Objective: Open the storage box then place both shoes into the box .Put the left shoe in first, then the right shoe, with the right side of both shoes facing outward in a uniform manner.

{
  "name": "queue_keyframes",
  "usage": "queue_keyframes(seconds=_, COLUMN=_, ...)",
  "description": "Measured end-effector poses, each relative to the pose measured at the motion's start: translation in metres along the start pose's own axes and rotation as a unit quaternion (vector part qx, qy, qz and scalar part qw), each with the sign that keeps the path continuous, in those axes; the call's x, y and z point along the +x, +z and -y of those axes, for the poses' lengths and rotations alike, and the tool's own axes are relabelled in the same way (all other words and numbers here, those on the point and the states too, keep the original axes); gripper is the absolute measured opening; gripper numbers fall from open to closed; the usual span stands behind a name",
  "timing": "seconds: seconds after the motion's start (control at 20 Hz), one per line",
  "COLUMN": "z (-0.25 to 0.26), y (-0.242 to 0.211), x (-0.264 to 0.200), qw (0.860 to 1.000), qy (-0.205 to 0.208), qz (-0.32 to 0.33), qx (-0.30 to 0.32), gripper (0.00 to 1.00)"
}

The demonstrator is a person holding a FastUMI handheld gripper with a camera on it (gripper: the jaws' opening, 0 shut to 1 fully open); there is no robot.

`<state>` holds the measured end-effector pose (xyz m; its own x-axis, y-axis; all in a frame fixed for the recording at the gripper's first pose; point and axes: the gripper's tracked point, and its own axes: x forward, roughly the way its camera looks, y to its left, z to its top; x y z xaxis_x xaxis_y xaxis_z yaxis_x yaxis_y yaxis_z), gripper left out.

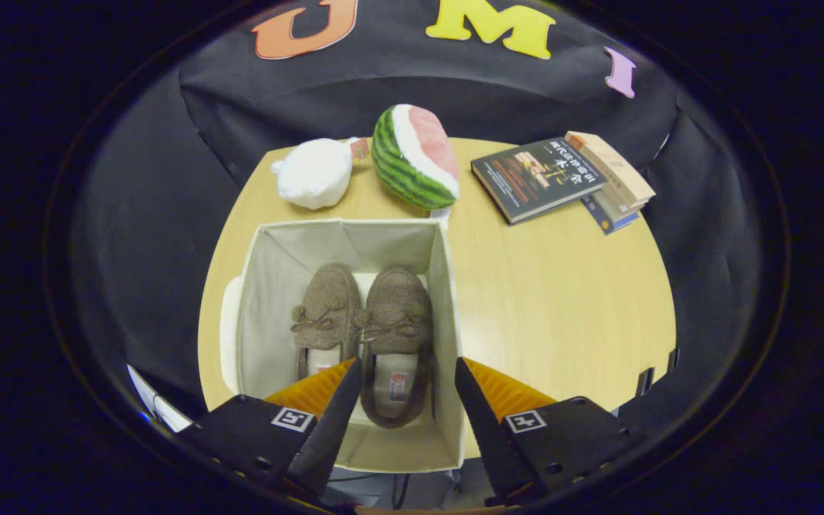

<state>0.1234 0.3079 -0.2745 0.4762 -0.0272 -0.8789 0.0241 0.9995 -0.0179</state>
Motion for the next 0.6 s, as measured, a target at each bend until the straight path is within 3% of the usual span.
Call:
queue_keyframes(seconds=0.2, z=0.024, y=0.016, x=-0.042, qw=0.998, qy=0.025, qz=0.059, qx=0.003, gripper=0.88)
queue_keyframes(seconds=0.3, z=0.04, y=0.022, x=-0.061, qw=0.996, qy=0.033, qz=0.085, qx=-0.008, gripper=0.98)
queue_keyframes(seconds=0.6, z=0.126, y=0.028, x=-0.126, qw=0.981, qy=0.008, qz=0.195, qx=-0.016, gripper=0.97)
